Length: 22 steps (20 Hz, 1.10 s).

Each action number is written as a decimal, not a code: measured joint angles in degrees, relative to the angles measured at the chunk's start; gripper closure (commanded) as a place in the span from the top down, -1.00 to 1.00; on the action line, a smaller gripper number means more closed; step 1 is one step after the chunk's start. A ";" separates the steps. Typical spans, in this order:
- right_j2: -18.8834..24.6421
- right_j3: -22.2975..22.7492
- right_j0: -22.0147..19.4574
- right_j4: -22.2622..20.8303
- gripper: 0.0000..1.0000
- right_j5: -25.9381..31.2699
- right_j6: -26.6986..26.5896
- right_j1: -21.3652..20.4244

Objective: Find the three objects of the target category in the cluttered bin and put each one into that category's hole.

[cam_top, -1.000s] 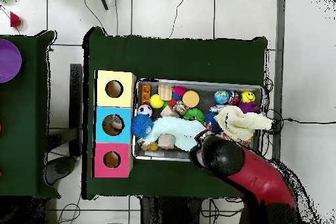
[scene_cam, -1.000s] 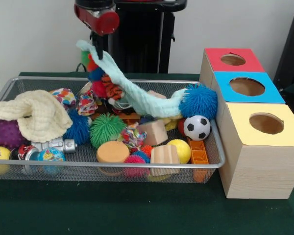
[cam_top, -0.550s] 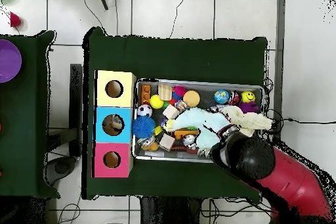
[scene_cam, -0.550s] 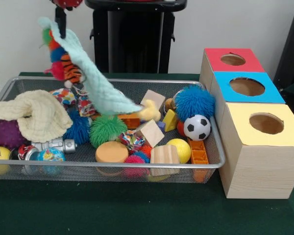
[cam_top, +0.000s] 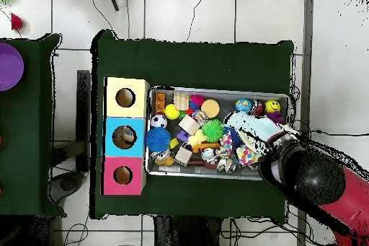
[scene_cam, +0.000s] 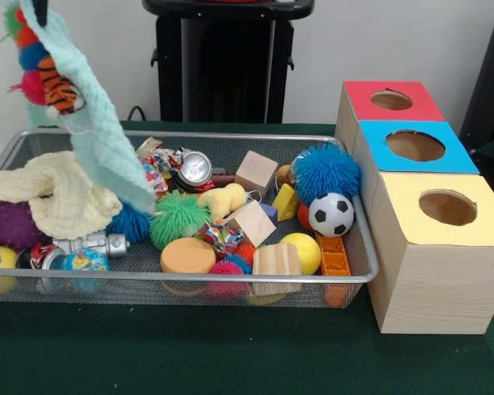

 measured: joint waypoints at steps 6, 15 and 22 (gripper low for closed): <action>0.59 -1.38 -1.11 -1.13 -1.00 0.65 0.00 -0.78; 2.36 -1.17 -1.96 -2.39 -1.00 -0.11 0.00 -0.24; 3.15 0.76 -2.17 -3.05 -1.00 -7.53 0.00 1.89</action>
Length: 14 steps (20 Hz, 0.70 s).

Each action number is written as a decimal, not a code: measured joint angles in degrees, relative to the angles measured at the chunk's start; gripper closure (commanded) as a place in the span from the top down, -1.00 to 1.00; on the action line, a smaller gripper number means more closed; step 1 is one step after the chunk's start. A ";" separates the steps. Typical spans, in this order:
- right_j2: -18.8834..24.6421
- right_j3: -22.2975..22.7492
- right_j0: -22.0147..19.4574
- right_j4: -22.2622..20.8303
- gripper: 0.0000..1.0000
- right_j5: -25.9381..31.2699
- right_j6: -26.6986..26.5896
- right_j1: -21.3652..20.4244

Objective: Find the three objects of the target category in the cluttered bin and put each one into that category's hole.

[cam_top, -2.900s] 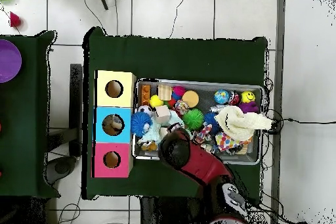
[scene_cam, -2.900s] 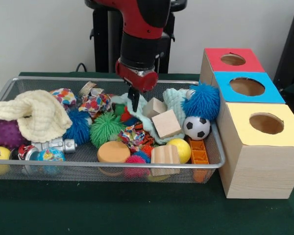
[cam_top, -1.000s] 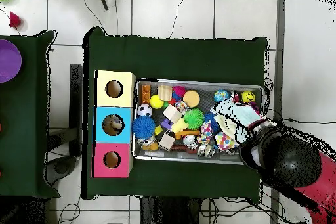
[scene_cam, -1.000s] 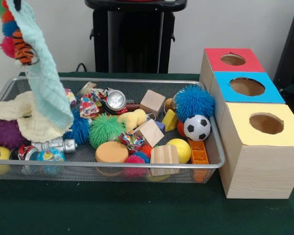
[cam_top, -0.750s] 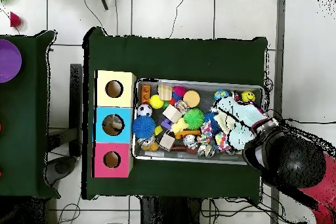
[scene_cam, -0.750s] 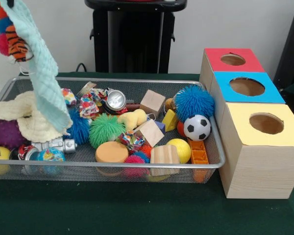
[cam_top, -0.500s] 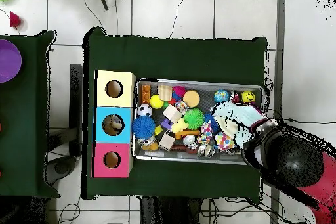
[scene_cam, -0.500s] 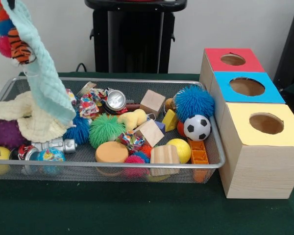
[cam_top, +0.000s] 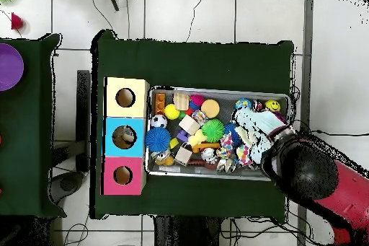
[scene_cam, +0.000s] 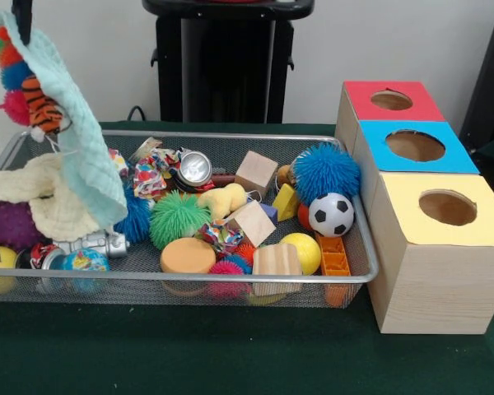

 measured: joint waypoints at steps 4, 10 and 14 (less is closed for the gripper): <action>0.13 1.20 -0.04 -0.60 -1.00 -3.99 0.00 1.78; 0.51 3.27 -0.18 -0.75 -1.00 -5.83 0.00 3.77; 0.86 5.21 -0.22 -0.60 -1.00 -5.89 0.00 5.79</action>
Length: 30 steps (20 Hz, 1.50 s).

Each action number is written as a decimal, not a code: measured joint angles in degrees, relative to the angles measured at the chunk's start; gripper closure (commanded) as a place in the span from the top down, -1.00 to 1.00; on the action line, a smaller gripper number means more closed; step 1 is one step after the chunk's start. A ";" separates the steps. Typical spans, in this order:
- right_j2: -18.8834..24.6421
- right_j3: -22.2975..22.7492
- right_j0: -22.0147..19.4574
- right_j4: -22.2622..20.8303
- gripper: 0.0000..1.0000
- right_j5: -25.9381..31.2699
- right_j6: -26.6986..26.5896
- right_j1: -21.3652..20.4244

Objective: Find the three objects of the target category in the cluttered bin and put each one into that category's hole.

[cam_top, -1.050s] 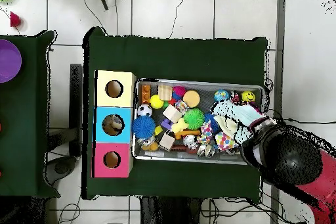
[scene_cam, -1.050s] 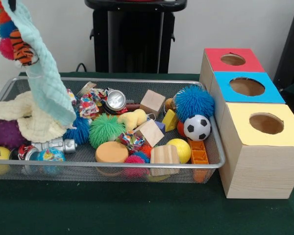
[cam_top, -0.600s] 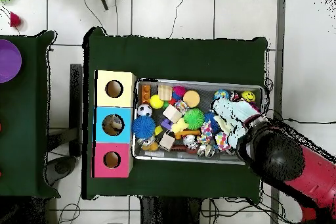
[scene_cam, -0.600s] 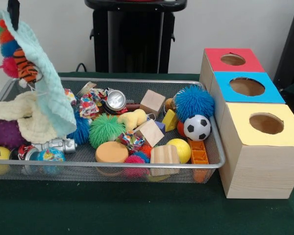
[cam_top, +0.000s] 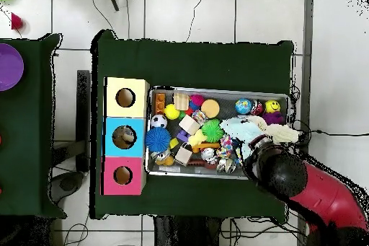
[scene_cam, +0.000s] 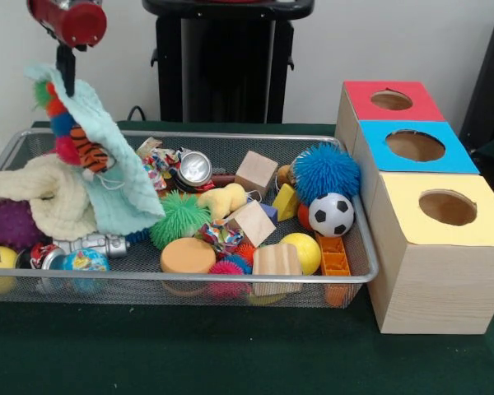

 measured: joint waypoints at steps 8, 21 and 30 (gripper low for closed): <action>0.47 1.83 0.01 -0.01 1.00 -0.01 0.00 2.78; 1.68 2.01 0.04 0.11 1.00 0.24 0.00 2.45; 1.66 2.06 3.29 3.56 1.00 3.74 0.00 -3.27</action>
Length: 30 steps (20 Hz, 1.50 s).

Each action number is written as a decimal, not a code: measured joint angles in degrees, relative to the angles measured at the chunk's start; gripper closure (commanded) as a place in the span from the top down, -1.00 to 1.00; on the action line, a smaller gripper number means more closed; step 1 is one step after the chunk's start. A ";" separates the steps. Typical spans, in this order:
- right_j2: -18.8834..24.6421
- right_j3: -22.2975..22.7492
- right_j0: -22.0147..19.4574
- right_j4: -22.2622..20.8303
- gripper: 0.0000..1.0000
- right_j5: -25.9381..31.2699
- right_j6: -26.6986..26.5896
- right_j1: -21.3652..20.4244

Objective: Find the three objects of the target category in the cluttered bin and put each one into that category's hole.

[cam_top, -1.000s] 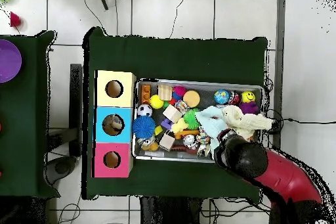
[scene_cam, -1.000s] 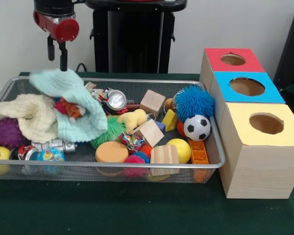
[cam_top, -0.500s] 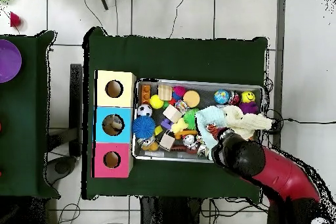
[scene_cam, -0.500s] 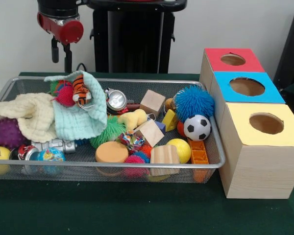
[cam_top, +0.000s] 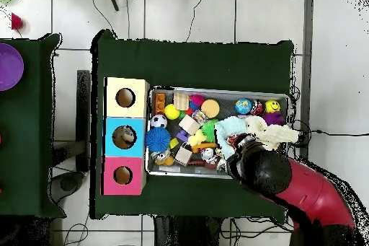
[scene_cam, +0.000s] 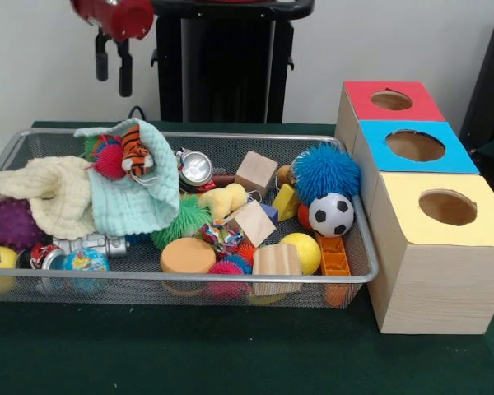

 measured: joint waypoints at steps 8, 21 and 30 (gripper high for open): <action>0.00 0.06 5.17 4.86 1.00 1.62 0.00 -3.23; 0.24 6.23 7.92 13.80 1.00 -13.58 0.00 2.13; -0.48 8.29 15.90 22.12 1.00 -19.34 0.01 6.82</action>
